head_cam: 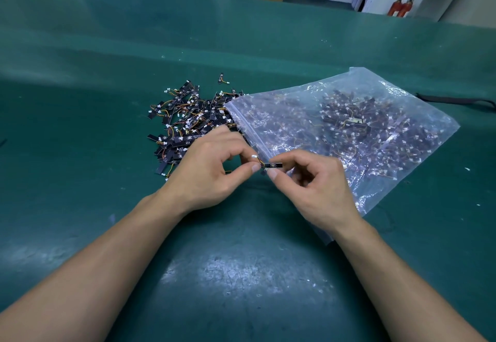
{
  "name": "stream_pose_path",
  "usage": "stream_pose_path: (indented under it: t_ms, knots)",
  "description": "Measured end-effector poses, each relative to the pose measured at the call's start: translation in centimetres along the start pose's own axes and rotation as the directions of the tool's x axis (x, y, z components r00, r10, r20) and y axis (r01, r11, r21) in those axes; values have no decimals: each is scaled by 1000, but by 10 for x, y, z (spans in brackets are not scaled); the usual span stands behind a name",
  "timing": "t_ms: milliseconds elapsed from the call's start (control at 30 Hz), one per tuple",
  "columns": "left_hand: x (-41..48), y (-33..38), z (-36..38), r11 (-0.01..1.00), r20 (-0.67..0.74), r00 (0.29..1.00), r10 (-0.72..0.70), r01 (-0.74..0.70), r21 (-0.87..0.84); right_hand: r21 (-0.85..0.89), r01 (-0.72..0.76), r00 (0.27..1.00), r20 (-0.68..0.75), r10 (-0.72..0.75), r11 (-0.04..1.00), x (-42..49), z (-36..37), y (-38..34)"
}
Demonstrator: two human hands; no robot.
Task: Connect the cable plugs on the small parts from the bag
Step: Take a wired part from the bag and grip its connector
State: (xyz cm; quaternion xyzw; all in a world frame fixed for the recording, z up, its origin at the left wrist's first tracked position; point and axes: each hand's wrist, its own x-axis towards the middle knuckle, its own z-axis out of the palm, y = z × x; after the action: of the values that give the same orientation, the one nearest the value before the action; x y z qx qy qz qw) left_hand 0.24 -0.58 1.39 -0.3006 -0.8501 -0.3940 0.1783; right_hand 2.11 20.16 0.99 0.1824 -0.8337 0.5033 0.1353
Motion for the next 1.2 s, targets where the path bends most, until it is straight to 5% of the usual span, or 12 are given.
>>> stream_pose_path:
  t_ms: [300, 733, 1000, 1100, 1200]
  knots:
    - [0, -4, 1, 999, -22, 999, -41, 40, -34, -362, -113, 991, 25, 131, 925, 6, -15, 16]
    - [16, 4, 14, 985, 74, 987, -145, 138, 101, -192, -117, 965, -252, 66, 975, 10, -18, 3]
    - [78, 30, 60, 879, 181, 958, -223, 118, 461, -159, -32, 949, -314, -20, 987, 9, -20, -3]
    - [94, 39, 78, 898, 111, 905, -411, 382, 217, -130, -27, 935, -355, -21, 991, 10, -22, -2]
    - [100, 39, 91, 769, 62, 779, -624, 626, -125, -113, -17, 931, -364, -26, 993, 10, -22, -1]
